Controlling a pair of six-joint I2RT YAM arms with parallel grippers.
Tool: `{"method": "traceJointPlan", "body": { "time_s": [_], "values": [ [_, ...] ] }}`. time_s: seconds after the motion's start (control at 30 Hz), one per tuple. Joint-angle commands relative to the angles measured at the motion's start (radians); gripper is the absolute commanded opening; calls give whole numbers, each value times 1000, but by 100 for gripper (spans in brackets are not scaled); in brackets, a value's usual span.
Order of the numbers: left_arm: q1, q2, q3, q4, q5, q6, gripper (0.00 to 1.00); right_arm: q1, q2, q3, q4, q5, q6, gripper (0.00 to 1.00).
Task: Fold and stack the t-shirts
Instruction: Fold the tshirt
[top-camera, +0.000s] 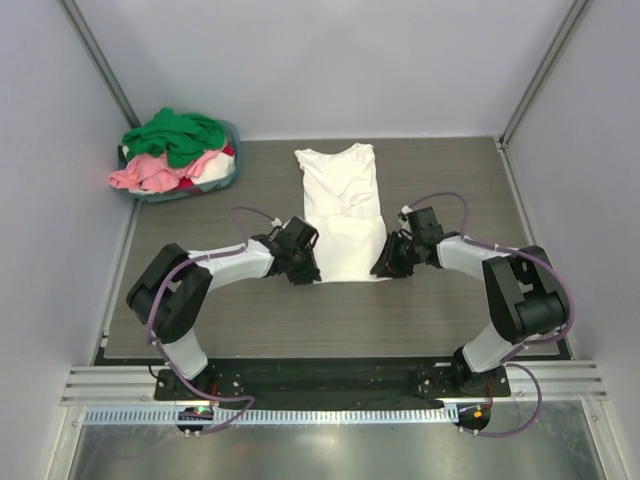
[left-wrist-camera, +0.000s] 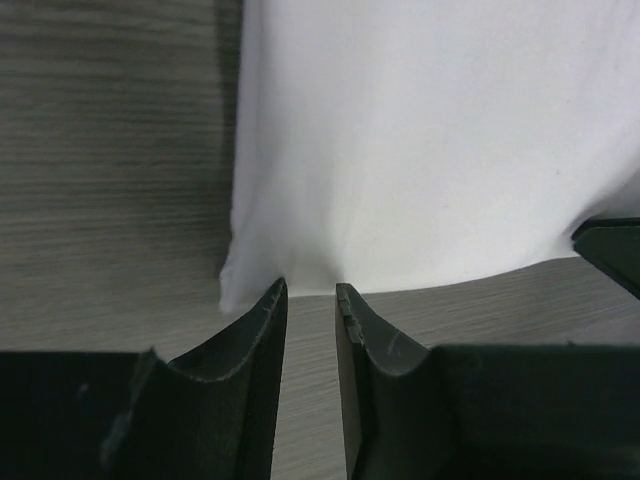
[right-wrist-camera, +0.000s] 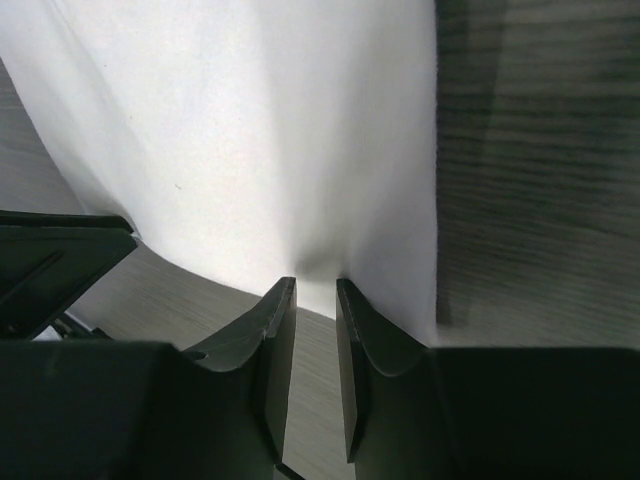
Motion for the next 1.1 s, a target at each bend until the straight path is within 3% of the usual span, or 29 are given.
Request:
{"method": "traceJointPlan", "body": {
  "time_s": [0.0,0.03,0.23,0.37,0.57,0.8,1.07],
  "values": [
    [5,-56,-103,-137,-90,42,29,-6,-52,-49,-156,132,-70,31],
    [5,-99,-106,-169,-112,44,29,-4,-65,-37,-175,135,-80,33],
    [5,-231,16,-340,-168,83,40,-6,-179,159,-463,246,-153,69],
    [5,-280,56,-380,-187,88,49,-4,-260,209,-534,275,-146,76],
    [-8,-263,12,-290,-100,44,51,-9,-319,137,-533,370,-106,76],
    [-32,-220,-49,-121,-11,-22,54,-52,-236,46,-381,295,-103,67],
    [-42,-211,-75,-98,-17,-31,53,-73,-130,17,-248,246,-98,57]
  ]
}}
